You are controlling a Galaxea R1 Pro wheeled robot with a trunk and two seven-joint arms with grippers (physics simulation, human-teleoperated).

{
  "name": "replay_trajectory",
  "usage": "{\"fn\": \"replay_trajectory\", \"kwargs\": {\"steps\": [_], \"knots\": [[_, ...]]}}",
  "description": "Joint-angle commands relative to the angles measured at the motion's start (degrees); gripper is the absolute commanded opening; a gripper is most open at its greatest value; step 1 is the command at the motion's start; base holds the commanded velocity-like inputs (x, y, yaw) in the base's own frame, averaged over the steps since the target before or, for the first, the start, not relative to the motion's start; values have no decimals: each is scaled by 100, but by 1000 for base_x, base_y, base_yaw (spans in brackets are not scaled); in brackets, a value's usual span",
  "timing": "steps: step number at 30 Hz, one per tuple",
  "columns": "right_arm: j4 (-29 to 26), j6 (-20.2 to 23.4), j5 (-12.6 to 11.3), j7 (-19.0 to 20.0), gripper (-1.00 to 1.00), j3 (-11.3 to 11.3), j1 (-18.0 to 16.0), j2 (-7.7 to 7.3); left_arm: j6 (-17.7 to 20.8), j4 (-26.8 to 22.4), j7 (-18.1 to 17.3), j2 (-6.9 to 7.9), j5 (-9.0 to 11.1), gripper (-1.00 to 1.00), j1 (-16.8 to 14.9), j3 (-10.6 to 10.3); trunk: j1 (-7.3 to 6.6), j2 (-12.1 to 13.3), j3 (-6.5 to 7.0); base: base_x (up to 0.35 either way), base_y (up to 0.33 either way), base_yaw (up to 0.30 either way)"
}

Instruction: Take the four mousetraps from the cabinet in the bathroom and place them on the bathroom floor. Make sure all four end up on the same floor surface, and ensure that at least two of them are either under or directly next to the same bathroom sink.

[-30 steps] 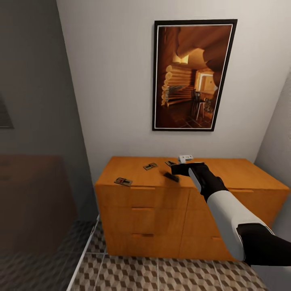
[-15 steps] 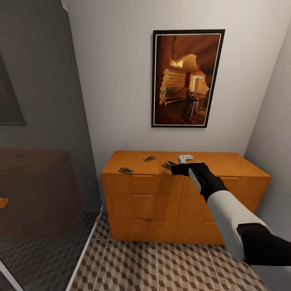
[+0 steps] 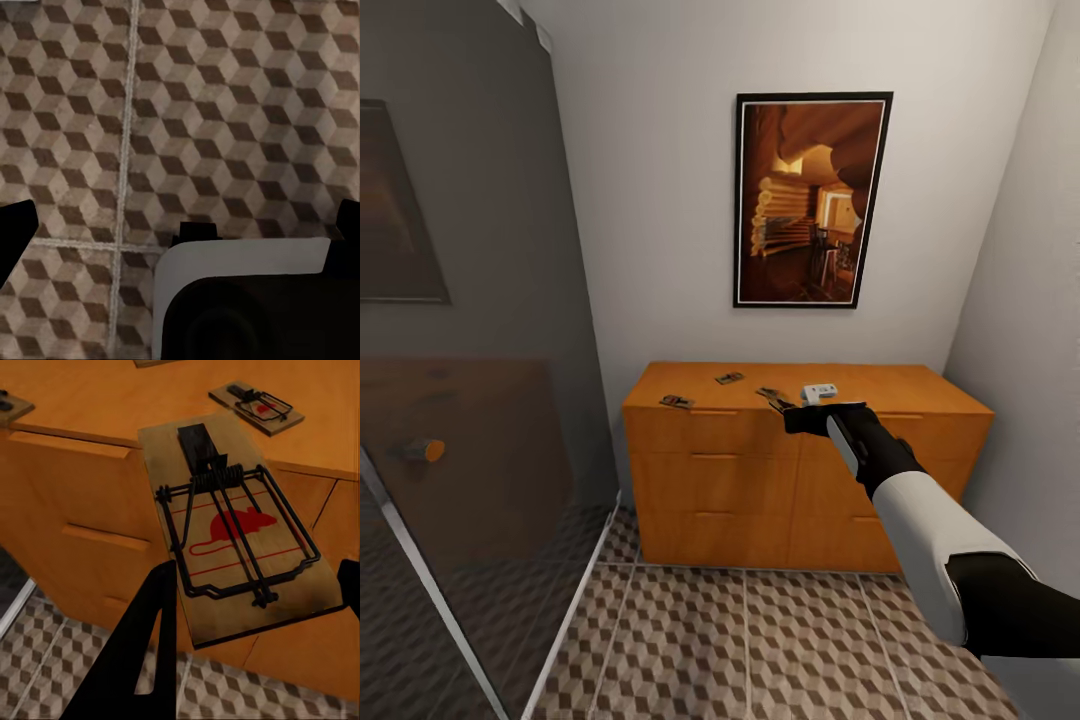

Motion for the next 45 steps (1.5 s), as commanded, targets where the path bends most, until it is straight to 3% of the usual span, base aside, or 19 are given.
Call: {"fn": "replay_trajectory", "kwargs": {"steps": [1, 10, 22, 30, 33, 38, 45], "knots": [[-7, 28, 15, 23, -100, 3, -2, -3, -7, -6, -1, -1, 0, 100, 3, 13, -4, -3, -5, -335, 0, 0], [55, 13, 15, 29, -100, 3, 1, -9, -7, 1, 0, -1, -2, 100, 3, 13, -4, -3, -5, -307, 0, 0], [548, -154, 17, 40, -100, 3, 2, -17, -7, -1, 1, -1, -2, 100, 3, 13, -4, -3, -5, -41, 0, 0], [1707, -1227, 24, 46, -100, 3, 1, -29, -7, 0, 1, -1, -2, 100, 3, 13, -4, -3, -5, -1, 0, 0], [2385, -1804, 27, 48, -100, 3, 2, -40, -7, 1, 0, -1, -2, 100, 3, 13, -4, -3, -5, 0, 0, 0], [3009, -2708, 32, 49, -100, 6, 59, -50, -7, -2, 2, -1, -2, 100, 3, 13, -4, -3, -5, 0, 0, 0], [3151, -3448, 68, 49, -100, 10, 1008, -54, -7, 0, 2, -1, -2, 100, 3, 13, -4, -3, -5, 0, 0, 0]]}}
